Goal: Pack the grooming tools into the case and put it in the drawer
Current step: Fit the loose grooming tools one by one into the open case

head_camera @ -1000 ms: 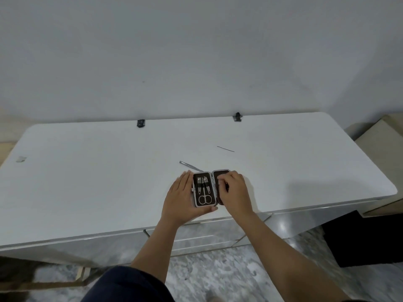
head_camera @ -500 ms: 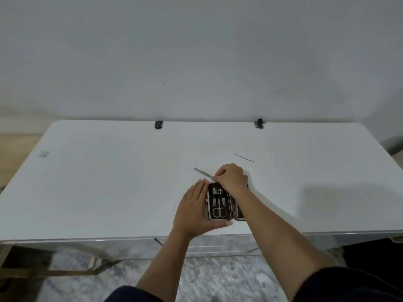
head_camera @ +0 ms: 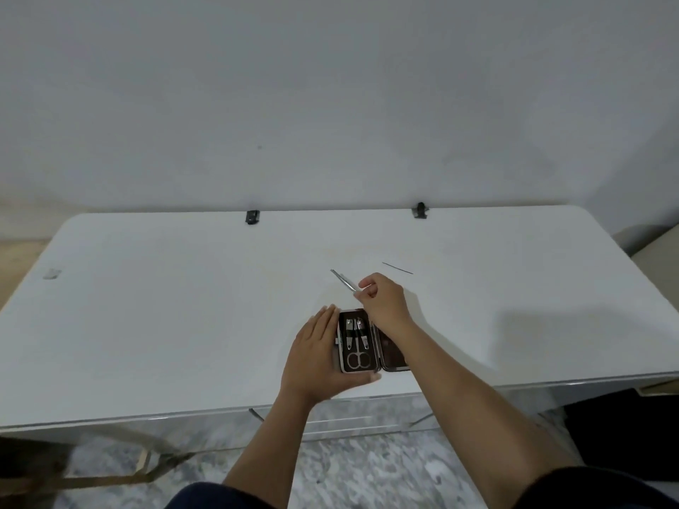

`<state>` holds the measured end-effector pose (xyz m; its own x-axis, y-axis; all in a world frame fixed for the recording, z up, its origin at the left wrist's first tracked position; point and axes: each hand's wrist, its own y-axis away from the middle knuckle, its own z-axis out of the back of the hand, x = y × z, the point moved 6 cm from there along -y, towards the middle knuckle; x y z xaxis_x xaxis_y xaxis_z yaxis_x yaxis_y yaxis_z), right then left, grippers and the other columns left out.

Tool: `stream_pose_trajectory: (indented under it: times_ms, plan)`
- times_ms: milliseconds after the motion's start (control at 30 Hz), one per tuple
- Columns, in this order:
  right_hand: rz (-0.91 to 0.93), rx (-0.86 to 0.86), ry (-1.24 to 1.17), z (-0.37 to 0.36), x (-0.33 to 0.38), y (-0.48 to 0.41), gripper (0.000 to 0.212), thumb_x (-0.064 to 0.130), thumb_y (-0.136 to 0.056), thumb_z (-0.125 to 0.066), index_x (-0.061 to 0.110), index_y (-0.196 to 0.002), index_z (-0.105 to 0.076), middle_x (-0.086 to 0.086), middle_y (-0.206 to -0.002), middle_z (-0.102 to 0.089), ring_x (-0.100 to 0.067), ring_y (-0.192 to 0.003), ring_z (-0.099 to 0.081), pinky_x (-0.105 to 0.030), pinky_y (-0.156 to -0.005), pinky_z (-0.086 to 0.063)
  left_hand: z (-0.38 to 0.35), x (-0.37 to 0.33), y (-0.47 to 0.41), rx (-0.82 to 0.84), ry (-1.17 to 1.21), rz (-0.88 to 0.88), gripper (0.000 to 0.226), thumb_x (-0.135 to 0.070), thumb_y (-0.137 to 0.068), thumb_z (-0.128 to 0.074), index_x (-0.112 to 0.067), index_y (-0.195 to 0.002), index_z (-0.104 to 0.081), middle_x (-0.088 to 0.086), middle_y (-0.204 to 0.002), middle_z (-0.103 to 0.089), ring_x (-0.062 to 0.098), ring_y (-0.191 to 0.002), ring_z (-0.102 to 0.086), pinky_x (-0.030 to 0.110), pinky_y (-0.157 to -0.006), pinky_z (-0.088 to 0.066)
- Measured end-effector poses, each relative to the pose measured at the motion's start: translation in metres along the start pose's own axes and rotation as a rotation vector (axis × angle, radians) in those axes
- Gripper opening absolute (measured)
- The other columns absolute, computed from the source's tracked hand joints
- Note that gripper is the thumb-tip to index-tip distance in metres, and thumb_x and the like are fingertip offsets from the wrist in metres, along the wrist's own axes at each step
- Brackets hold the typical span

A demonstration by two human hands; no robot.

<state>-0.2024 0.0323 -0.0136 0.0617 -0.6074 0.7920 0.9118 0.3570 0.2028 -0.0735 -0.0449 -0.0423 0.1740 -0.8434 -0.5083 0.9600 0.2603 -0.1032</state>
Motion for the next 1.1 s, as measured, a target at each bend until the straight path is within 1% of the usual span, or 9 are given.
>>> stream_pose_trajectory:
  times_ms: [100, 167, 300, 400, 533, 700, 767, 900, 1100]
  plan:
    - [0.03, 0.001, 0.013, 0.012, -0.002, 0.015, 0.012, 0.014, -0.087, -0.059, 0.007, -0.093, -0.067, 0.001, -0.082, -0.06, -0.009, -0.075, -0.054, -0.009, -0.059, -0.039, 0.002, -0.002, 0.001, 0.004, -0.02, -0.006, 0.123, -0.09, -0.054, -0.05, -0.015, -0.146, -0.018, 0.0, -0.155, -0.02, 0.011, -0.142, -0.013, 0.023, -0.113, -0.002]
    - [0.008, -0.021, -0.002, 0.019, -0.009, 0.028, 0.013, 0.015, -0.087, -0.058, 0.008, -0.089, -0.068, 0.003, -0.078, -0.061, -0.003, -0.067, -0.053, -0.003, -0.053, -0.039, 0.004, -0.004, 0.001, -0.002, -0.038, -0.009, 0.122, -0.088, -0.054, -0.051, -0.013, -0.146, -0.02, 0.002, -0.154, -0.022, 0.013, -0.142, -0.015, 0.023, -0.113, -0.003]
    - [-0.084, -0.087, -0.127, 0.032, -0.031, 0.056, 0.012, 0.014, -0.084, -0.057, 0.011, -0.078, -0.067, 0.0, -0.071, -0.064, -0.007, -0.056, -0.058, -0.014, -0.053, -0.043, 0.005, -0.006, 0.001, 0.022, -0.052, -0.005, 0.122, -0.087, -0.056, -0.052, -0.011, -0.146, -0.019, 0.005, -0.154, -0.022, 0.016, -0.142, -0.014, 0.027, -0.114, -0.005]
    - [-0.128, -0.102, -0.176, 0.04, -0.047, 0.083, 0.011, 0.011, -0.082, -0.059, 0.011, -0.074, -0.067, 0.002, -0.063, -0.063, -0.006, -0.042, -0.053, -0.01, -0.042, -0.042, 0.003, -0.005, 0.004, 0.052, -0.043, 0.019, 0.123, -0.087, -0.055, -0.05, -0.012, -0.147, -0.014, 0.002, -0.156, -0.016, 0.013, -0.143, -0.009, 0.027, -0.115, -0.003]
    - [-0.181, -0.124, -0.215, 0.048, -0.068, 0.108, 0.011, 0.008, -0.081, -0.06, 0.009, -0.074, -0.068, 0.0, -0.061, -0.061, -0.01, -0.047, -0.05, -0.016, -0.048, -0.043, 0.001, -0.003, 0.005, 0.067, -0.033, 0.041, 0.125, -0.089, -0.054, -0.05, -0.015, -0.148, -0.013, 0.0, -0.156, -0.014, 0.011, -0.143, -0.006, 0.027, -0.116, -0.003]
    - [-0.274, -0.143, -0.303, 0.05, -0.087, 0.123, 0.014, 0.005, -0.079, -0.061, 0.01, -0.066, -0.066, -0.003, -0.058, -0.059, -0.011, -0.047, -0.049, -0.016, -0.044, -0.038, -0.001, -0.002, 0.006, 0.093, -0.025, 0.044, 0.125, -0.087, -0.056, -0.051, -0.014, -0.148, -0.009, 0.0, -0.157, -0.009, 0.01, -0.143, -0.002, 0.029, -0.116, 0.0]
    - [-0.308, -0.143, -0.336, 0.048, -0.09, 0.126, 0.014, 0.004, -0.079, -0.061, 0.008, -0.066, -0.066, -0.004, -0.058, -0.058, -0.012, -0.047, -0.049, -0.017, -0.045, -0.04, -0.001, -0.003, 0.007, 0.099, -0.025, 0.044, 0.126, -0.087, -0.056, -0.051, -0.014, -0.148, -0.008, 0.0, -0.157, -0.009, 0.01, -0.143, -0.001, 0.03, -0.117, 0.0]
    - [-0.389, -0.162, -0.399, 0.044, -0.09, 0.126, 0.013, 0.002, -0.077, -0.061, 0.005, -0.065, -0.065, -0.005, -0.055, -0.057, -0.012, -0.047, -0.05, -0.013, -0.04, -0.043, -0.003, -0.002, 0.007, 0.112, -0.03, 0.039, 0.125, -0.088, -0.056, -0.049, -0.014, -0.148, -0.005, 0.0, -0.157, -0.006, 0.01, -0.144, 0.002, 0.031, -0.117, 0.001]
    - [-0.463, -0.201, -0.44, 0.032, -0.086, 0.122, 0.021, 0.005, -0.079, -0.065, 0.008, -0.06, -0.059, -0.006, -0.055, -0.06, -0.011, -0.043, -0.055, -0.016, -0.046, -0.046, -0.004, -0.001, 0.006, 0.115, -0.039, 0.042, 0.129, -0.091, -0.052, -0.042, -0.015, -0.148, -0.003, 0.0, -0.158, -0.005, 0.009, -0.143, 0.003, 0.028, -0.115, 0.005]
